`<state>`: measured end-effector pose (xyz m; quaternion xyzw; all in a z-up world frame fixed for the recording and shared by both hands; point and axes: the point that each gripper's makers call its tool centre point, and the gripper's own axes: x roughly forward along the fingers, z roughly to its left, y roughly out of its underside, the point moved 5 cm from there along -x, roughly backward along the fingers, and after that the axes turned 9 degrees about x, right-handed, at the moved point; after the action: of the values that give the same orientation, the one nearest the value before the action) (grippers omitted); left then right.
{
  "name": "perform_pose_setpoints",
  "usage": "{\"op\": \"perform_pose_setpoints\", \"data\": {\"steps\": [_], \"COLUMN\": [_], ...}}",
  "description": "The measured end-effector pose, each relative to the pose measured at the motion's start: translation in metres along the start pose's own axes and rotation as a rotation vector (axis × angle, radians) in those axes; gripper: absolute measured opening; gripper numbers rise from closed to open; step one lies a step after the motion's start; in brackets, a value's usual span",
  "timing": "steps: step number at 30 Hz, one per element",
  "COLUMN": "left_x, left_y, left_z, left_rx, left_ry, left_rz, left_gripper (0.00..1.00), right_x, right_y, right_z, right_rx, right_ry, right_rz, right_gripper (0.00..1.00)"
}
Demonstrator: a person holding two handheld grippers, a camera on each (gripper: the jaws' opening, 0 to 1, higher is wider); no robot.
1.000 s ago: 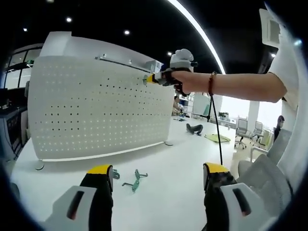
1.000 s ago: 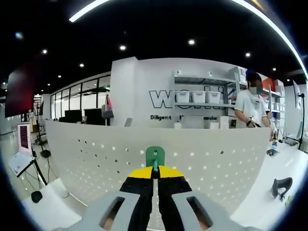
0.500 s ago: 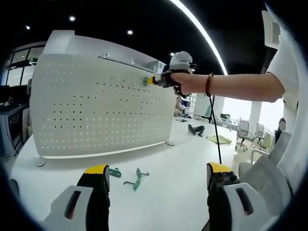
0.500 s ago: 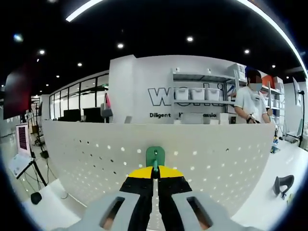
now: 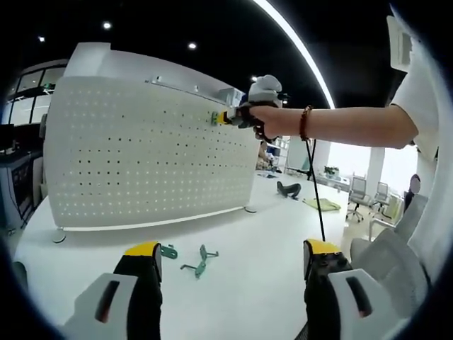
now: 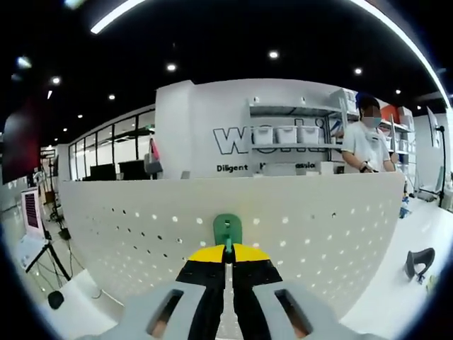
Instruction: Insert the hook assembly into the mounting plate slot until the hook locks in place.
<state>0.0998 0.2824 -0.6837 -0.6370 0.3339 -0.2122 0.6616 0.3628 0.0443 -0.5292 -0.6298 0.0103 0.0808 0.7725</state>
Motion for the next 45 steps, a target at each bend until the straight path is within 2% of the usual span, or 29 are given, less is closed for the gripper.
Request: {"op": "perform_pose_setpoints", "data": {"steps": [2, 5, 7, 8, 9, 12, 15, 17, 20, 21, 23, 26, 29, 31, 33, 37, 39, 41, 45], "left_x": [0.0, 0.002, 0.003, 0.003, 0.003, 0.003, 0.004, 0.004, 0.004, 0.004, 0.003, 0.003, 0.004, 0.005, 0.005, 0.004, 0.004, 0.004, 0.005], "left_y": [0.0, 0.001, 0.0, 0.0, 0.0, 0.0, 0.002, 0.001, 0.0, 0.0, 0.001, 0.001, 0.001, 0.001, 0.001, 0.001, 0.002, 0.001, 0.001], "left_z": [-0.001, -0.002, -0.002, -0.002, -0.002, -0.002, -0.002, -0.003, -0.003, -0.003, -0.002, -0.002, -0.004, -0.005, -0.005, -0.004, -0.004, -0.004, -0.004], "left_rx": [-0.004, -0.007, -0.004, -0.003, -0.003, -0.005, -0.008, -0.002, -0.006, -0.007, -0.006, -0.009, -0.007, -0.007, -0.002, -0.009, -0.008, -0.008, -0.01], "left_ry": [0.001, 0.005, 0.009, 0.01, 0.01, 0.009, 0.011, 0.016, 0.014, 0.012, 0.01, 0.011, 0.016, 0.019, 0.02, 0.017, 0.018, 0.018, 0.019], "left_rz": [-0.003, -0.001, 0.002, 0.003, 0.002, 0.0, 0.006, 0.008, 0.002, 0.001, 0.005, 0.008, 0.007, 0.007, 0.009, 0.006, 0.011, 0.007, 0.006], "left_gripper": [0.84, 0.84, 0.84, 0.84, 0.84, 0.84, 0.84, 0.84, 0.84, 0.84, 0.84, 0.84, 0.84, 0.84, 0.84, 0.84, 0.84, 0.84, 0.84], "right_x": [0.0, 0.0, 0.001, 0.0, 0.0, 0.001, 0.002, 0.002, 0.002, 0.002, 0.001, 0.003, 0.003, 0.004, 0.003, 0.003, 0.002, 0.002, 0.001], "right_y": [0.001, 0.003, 0.002, 0.001, 0.001, 0.002, 0.004, 0.004, 0.004, 0.003, 0.004, 0.004, 0.004, 0.004, 0.004, 0.006, 0.007, 0.008, 0.005], "right_z": [0.001, 0.001, 0.001, 0.001, 0.002, 0.003, 0.005, 0.005, 0.004, 0.004, 0.005, 0.004, 0.003, 0.003, 0.004, 0.004, 0.005, 0.007, 0.01], "right_rx": [0.002, 0.106, 0.069, 0.007, -0.007, 0.063, 0.073, 0.027, 0.024, -0.047, -0.118, -0.118, -0.017, -0.04, -0.102, -0.126, -0.156, -0.151, -0.164], "right_ry": [0.005, 0.001, 0.0, 0.014, 0.018, 0.025, 0.035, 0.035, 0.032, 0.022, 0.021, 0.018, 0.011, 0.011, 0.01, 0.01, 0.004, -0.003, -0.003], "right_rz": [-0.002, -0.005, -0.011, -0.009, -0.008, -0.005, 0.005, -0.001, 0.004, 0.002, 0.005, 0.004, 0.011, 0.012, 0.007, 0.031, 0.017, 0.022, 0.004], "right_gripper": [0.01, 0.01, 0.01, 0.01, 0.01, 0.01, 0.01, 0.01, 0.01, 0.01, 0.01, 0.01, 0.02, 0.02, 0.02, 0.04, 0.09, 0.11, 0.11]}}
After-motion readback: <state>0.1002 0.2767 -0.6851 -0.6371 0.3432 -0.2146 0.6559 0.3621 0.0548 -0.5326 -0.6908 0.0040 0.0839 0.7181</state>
